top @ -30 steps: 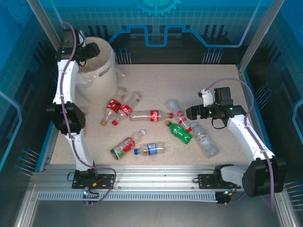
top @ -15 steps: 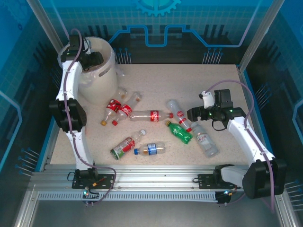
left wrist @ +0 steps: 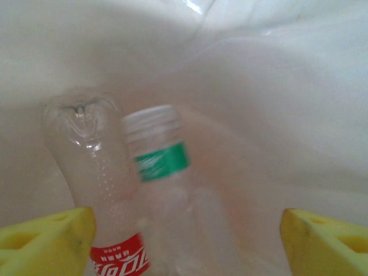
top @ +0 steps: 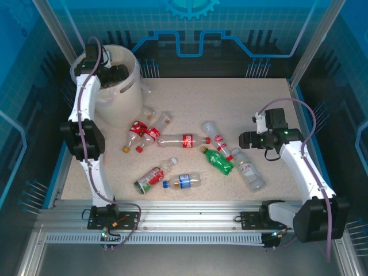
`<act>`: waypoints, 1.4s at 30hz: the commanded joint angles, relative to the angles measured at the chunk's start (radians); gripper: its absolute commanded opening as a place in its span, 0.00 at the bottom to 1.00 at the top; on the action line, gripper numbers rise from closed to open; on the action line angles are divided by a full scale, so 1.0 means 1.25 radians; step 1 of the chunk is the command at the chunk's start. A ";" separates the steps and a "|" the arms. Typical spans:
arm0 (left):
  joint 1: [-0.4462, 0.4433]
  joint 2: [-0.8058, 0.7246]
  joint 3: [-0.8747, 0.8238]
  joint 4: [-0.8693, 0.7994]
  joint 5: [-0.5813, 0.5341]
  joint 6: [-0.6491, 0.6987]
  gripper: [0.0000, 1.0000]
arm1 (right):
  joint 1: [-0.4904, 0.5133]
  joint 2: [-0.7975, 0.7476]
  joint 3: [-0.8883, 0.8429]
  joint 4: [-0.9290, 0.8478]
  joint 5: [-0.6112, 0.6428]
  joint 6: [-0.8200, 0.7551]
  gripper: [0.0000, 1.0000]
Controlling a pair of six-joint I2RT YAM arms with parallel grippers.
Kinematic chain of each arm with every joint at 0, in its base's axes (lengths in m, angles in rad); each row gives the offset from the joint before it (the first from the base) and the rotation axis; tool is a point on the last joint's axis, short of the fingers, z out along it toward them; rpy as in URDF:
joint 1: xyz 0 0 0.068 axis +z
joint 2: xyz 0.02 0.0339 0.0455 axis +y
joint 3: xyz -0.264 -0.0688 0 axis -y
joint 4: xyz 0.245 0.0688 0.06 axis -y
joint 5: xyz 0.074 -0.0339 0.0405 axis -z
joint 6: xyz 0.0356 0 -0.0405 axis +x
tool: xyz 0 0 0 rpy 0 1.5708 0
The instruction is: Put the plastic bottles in the bin
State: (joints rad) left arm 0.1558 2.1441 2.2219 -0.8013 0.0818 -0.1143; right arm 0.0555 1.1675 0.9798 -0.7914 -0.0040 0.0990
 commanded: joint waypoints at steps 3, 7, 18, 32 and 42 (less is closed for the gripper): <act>-0.002 -0.050 0.035 -0.026 -0.025 0.024 0.93 | 0.002 0.006 0.036 -0.150 0.097 0.008 0.92; -0.002 -0.074 0.079 -0.044 -0.055 0.028 0.99 | 0.011 0.026 0.031 -0.152 0.057 -0.017 0.97; -0.003 -0.234 0.104 -0.044 -0.085 -0.016 0.99 | 0.041 0.222 0.073 -0.185 -0.015 -0.065 0.98; -0.146 -0.554 -0.287 0.085 -0.040 -0.107 0.99 | 0.036 0.433 0.127 -0.228 -0.021 -0.104 0.94; -0.214 -0.648 -0.474 0.101 -0.024 -0.155 0.99 | 0.014 0.478 0.150 -0.149 -0.027 -0.087 0.78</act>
State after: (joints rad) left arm -0.0998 1.3911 1.6611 -0.7086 0.0242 -0.2680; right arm 0.0883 1.7576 1.1484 -1.0046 -0.0265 -0.0181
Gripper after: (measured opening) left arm 0.991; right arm 0.788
